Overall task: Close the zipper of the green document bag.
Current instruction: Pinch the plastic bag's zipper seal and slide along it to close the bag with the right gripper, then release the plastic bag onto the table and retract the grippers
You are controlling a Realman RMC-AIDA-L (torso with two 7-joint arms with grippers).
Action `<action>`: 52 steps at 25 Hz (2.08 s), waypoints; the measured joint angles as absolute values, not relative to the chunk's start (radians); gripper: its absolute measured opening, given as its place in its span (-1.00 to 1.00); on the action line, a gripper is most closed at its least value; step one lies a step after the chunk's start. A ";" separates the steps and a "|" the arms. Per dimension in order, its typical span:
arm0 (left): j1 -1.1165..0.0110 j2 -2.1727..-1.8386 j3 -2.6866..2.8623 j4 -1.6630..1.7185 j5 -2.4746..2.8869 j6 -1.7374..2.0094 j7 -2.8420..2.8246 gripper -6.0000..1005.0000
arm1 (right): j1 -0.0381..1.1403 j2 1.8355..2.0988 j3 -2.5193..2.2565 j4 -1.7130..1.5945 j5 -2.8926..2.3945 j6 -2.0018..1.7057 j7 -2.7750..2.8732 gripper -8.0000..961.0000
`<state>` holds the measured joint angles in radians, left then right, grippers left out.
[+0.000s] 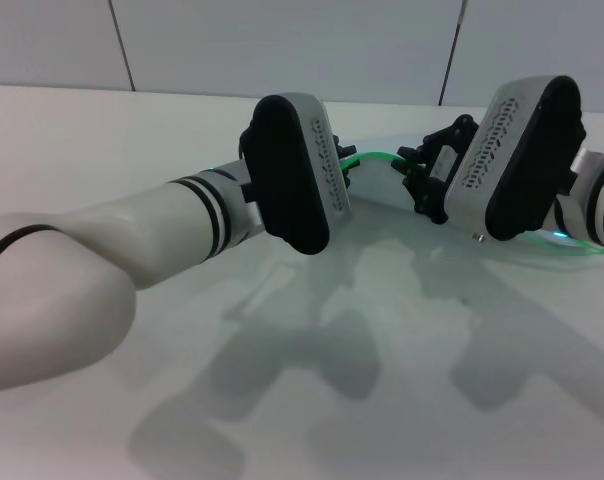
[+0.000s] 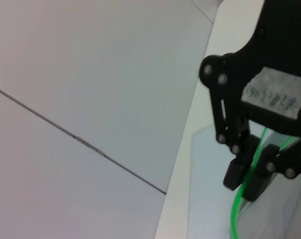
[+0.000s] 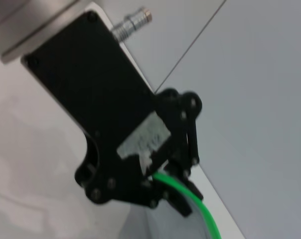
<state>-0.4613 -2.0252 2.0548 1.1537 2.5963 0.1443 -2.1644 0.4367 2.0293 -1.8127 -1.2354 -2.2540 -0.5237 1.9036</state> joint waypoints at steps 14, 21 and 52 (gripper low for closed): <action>-0.351 -2.022 2.013 1.237 2.599 0.142 -2.150 -0.88 | 0.411 2.028 -1.660 -1.156 -2.256 -0.526 1.898 -0.74; -0.292 -2.022 1.972 1.280 2.600 0.144 -2.123 -0.88 | 0.384 2.030 -1.564 -1.131 -2.306 -0.525 1.899 -0.71; -0.283 -2.028 1.926 1.274 2.585 0.089 -2.147 -0.90 | 0.248 2.040 -1.547 -1.301 -2.307 -0.351 1.977 -0.60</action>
<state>-0.2830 -2.0283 1.9258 1.2743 2.5852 0.0893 -2.1469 0.2476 2.0400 -1.5473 -1.3010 -2.3074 -0.3508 1.9768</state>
